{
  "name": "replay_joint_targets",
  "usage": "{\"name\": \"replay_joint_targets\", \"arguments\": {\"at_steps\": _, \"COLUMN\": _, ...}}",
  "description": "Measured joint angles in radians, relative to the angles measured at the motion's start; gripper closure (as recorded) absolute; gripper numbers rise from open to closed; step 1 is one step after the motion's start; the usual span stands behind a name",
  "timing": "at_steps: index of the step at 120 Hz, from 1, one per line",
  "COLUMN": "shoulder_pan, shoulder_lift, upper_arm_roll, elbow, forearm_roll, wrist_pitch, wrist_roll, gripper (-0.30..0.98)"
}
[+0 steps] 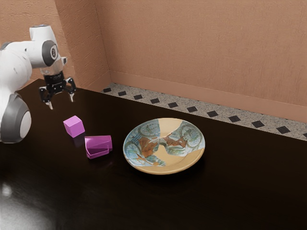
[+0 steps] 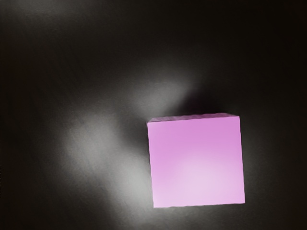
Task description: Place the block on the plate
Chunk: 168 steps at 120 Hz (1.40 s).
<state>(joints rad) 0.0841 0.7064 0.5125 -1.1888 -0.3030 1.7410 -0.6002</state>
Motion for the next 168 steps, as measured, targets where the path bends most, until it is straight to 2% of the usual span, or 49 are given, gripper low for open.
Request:
{"name": "replay_joint_targets", "arguments": {"at_steps": 18, "shoulder_pan": 0.001, "shoulder_lift": 0.051, "upper_arm_roll": 0.032, "elbow": 0.013, "forearm_roll": -0.043, "wrist_pitch": 0.016, "wrist_roll": -0.063, "gripper": 0.0}}
{"name": "replay_joint_targets", "arguments": {"at_steps": 68, "shoulder_pan": -0.004, "shoulder_lift": 0.136, "upper_arm_roll": 0.027, "elbow": 0.013, "forearm_roll": -0.161, "wrist_pitch": 0.101, "wrist_roll": -0.17, "gripper": 0.0}}
{"name": "replay_joint_targets", "arguments": {"at_steps": 116, "shoulder_pan": -0.003, "shoulder_lift": 0.159, "upper_arm_roll": 0.03, "elbow": 0.013, "forearm_roll": -0.171, "wrist_pitch": 0.179, "wrist_roll": -0.189, "gripper": 0.0}}
{"name": "replay_joint_targets", "arguments": {"at_steps": 168, "shoulder_pan": 0.008, "shoulder_lift": 0.146, "upper_arm_roll": -0.005, "elbow": -0.035, "forearm_roll": -0.166, "wrist_pitch": 0.2, "wrist_roll": -0.192, "gripper": 0.0}}
